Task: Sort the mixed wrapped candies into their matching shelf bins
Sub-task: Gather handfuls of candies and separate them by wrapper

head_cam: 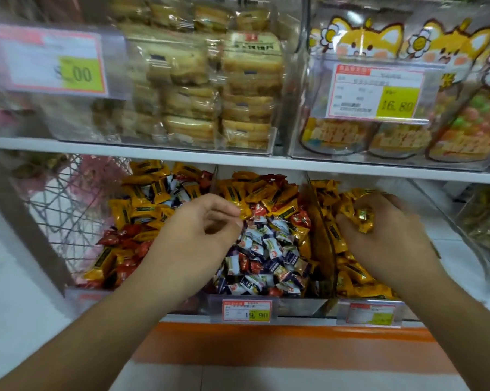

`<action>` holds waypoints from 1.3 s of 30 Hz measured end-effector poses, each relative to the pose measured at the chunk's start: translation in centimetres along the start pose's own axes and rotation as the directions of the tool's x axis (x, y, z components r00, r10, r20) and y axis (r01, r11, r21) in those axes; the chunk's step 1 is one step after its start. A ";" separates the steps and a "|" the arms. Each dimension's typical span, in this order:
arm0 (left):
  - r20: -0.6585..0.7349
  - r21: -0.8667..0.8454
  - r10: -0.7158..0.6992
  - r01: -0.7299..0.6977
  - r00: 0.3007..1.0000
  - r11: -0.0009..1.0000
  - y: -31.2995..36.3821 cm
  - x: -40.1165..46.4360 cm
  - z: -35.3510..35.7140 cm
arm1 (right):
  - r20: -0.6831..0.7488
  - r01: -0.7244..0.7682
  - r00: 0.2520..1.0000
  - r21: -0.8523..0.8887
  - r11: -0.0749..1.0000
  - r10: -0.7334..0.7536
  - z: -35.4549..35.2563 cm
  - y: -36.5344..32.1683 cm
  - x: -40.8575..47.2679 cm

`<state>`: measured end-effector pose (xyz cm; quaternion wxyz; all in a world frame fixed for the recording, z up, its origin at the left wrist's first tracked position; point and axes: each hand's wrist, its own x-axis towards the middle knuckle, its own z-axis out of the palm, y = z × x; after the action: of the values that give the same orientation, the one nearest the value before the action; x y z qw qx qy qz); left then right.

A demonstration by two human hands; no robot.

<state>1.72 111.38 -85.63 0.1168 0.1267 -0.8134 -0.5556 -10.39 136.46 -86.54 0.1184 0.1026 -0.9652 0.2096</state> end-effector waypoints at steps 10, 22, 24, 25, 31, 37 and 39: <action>-0.188 0.520 0.117 -0.002 0.975 0.854 -4.9 4.4 -6.5 | 0.001 0.236 0.972 0.081 0.968 -0.237 1.9 -3.6 -1.0; -0.021 0.605 0.029 -0.010 0.999 0.796 -6.6 5.5 -7.4 | 0.048 0.297 0.952 0.110 0.949 -0.303 3.4 -4.8 -1.5; -0.009 0.638 0.023 -0.012 1.000 0.770 -6.9 5.5 -7.5 | 0.065 0.297 0.950 0.112 0.948 -0.305 3.5 -4.9 -1.7; -0.008 0.649 0.026 -0.015 1.000 0.761 -7.0 5.5 -7.5 | 0.074 0.299 0.949 0.111 0.948 -0.307 3.5 -4.9 -1.7; -0.127 0.688 0.063 0.042 0.990 0.724 -6.1 5.0 -8.2 | 0.098 0.298 0.945 0.127 0.946 -0.311 3.2 -5.1 -2.1; -0.225 0.437 0.160 -0.048 0.961 0.898 -2.6 2.9 -8.1 | 0.085 0.328 0.934 0.188 0.926 -0.348 2.5 -6.2 -2.6; -0.140 0.253 0.146 -0.107 0.979 0.962 -1.4 1.7 -6.5 | 0.106 0.373 0.906 0.255 0.892 -0.409 2.1 -6.9 -3.1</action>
<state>2.37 104.68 -84.51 0.1995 0.1312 -0.8702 -0.4310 -6.17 129.89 -86.62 0.0692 0.3243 -0.9002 0.2823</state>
